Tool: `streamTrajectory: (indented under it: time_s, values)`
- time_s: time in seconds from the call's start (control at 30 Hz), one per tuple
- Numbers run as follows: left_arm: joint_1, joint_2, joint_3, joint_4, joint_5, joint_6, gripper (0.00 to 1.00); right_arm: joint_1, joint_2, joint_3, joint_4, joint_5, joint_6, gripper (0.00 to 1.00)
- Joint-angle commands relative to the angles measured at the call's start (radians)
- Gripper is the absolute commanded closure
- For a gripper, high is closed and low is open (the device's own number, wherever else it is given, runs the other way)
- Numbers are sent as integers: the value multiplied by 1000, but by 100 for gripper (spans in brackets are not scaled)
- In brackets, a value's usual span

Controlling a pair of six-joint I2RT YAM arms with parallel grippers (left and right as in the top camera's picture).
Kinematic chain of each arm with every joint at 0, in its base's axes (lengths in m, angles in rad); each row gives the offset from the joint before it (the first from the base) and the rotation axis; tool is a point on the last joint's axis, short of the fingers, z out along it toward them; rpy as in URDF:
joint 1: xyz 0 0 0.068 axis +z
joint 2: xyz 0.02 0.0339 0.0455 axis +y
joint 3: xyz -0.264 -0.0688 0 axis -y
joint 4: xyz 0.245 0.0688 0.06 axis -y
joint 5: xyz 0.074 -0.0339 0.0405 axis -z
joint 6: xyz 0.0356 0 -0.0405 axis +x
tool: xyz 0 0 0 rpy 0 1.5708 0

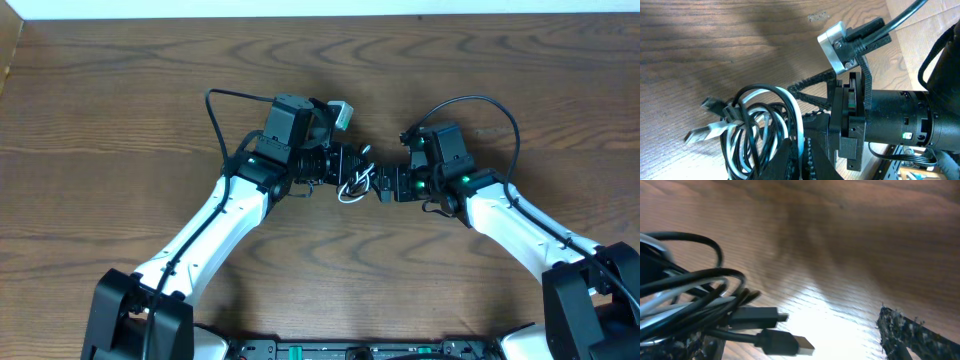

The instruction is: Untangle cables

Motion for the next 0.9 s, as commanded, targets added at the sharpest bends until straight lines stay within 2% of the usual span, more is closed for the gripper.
streamTrajectory:
  time_s: [0.0, 0.13, 0.33, 0.43, 0.5, 0.63, 0.87]
  values:
    - [-2, -6, 11, -23, -25, -29, 92, 6, 2, 10, 20, -51, -15, 8]
    - [-3, -6, 11, -112, -144, -30, 93, 6, 2, 10, 30, -52, -15, 7]
    - [-3, -6, 10, -146, -153, -29, 92, 6, 2, 10, 37, -63, -15, 5]
    - [-3, -1, 6, -150, -180, -21, 53, 6, 2, 10, 37, -57, -15, 5]
    - [-3, 6, 1, -171, -237, -21, 38, 6, 2, 10, 36, -57, -15, 5]
    - [-3, 37, 0, -258, -381, -21, 32, 6, 2, 10, 36, -57, -15, 6]
    - [-3, 119, -1, -282, -417, 20, 32, 6, 2, 10, 37, -57, -15, 6]
